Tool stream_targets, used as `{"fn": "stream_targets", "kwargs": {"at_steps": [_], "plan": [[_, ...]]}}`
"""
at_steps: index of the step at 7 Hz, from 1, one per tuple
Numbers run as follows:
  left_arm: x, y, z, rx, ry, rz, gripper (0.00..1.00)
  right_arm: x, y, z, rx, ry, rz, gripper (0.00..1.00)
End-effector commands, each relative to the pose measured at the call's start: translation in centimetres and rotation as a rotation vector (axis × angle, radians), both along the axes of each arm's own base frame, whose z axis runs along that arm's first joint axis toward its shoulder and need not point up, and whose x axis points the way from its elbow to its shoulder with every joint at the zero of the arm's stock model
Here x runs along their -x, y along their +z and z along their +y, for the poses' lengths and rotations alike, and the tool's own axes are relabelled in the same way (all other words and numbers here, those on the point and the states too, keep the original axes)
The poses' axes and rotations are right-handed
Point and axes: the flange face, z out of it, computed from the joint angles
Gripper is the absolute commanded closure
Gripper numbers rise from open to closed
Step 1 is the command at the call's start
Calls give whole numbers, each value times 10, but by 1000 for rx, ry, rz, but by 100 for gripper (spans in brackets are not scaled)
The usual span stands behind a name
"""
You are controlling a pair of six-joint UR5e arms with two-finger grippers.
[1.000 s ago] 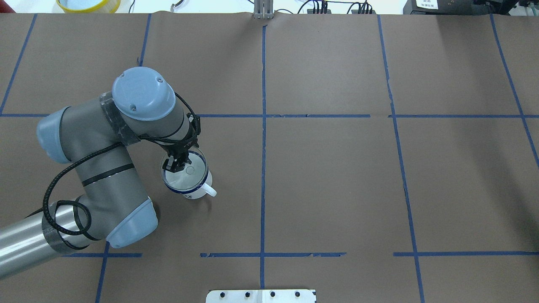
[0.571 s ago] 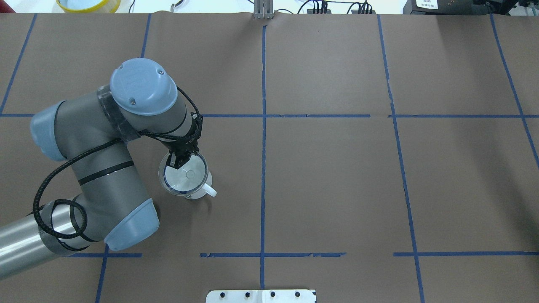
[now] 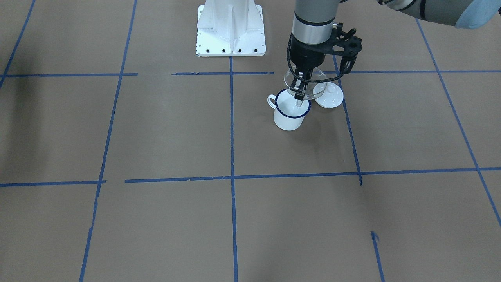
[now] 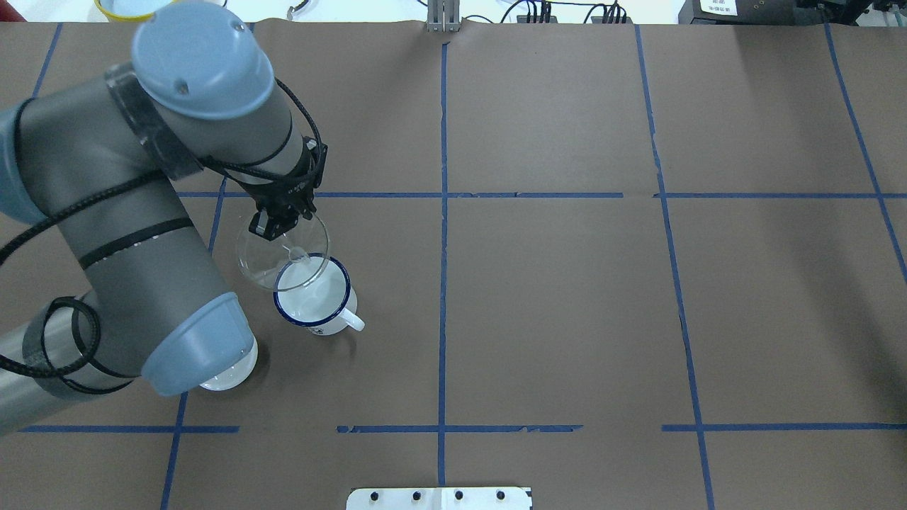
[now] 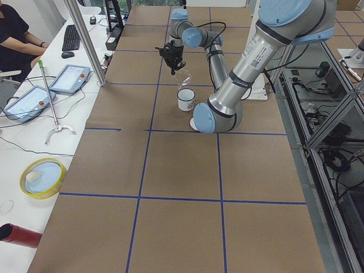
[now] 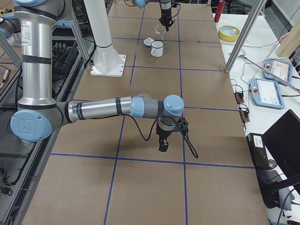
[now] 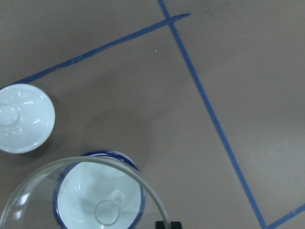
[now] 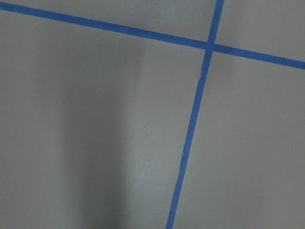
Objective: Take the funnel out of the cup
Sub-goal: 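Lift the funnel out of the mug with the left gripper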
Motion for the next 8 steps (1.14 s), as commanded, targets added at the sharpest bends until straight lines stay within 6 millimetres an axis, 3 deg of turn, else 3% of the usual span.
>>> {"fn": "stream_targets", "kwargs": {"at_steps": [1,2,4,5,7,8], "plan": [[16,20,-44,-214,-64,117,100,0,0,0,0,0,0,0],[1,57,-65,-292,-80,202,100,0,0,0,1,1,0,0],[-27,157,-121,-385,-125,287,100,0,0,0,1,1,0,0],[-30,191,-136,-452,-195,297,100,0,0,0,1,1,0,0],[-38,226,-136,-529,-255,372,100,0,0,0,0,0,0,0],[-36,224,-134,-547,-260,400,100,0,0,0,1,1,0,0]]}}
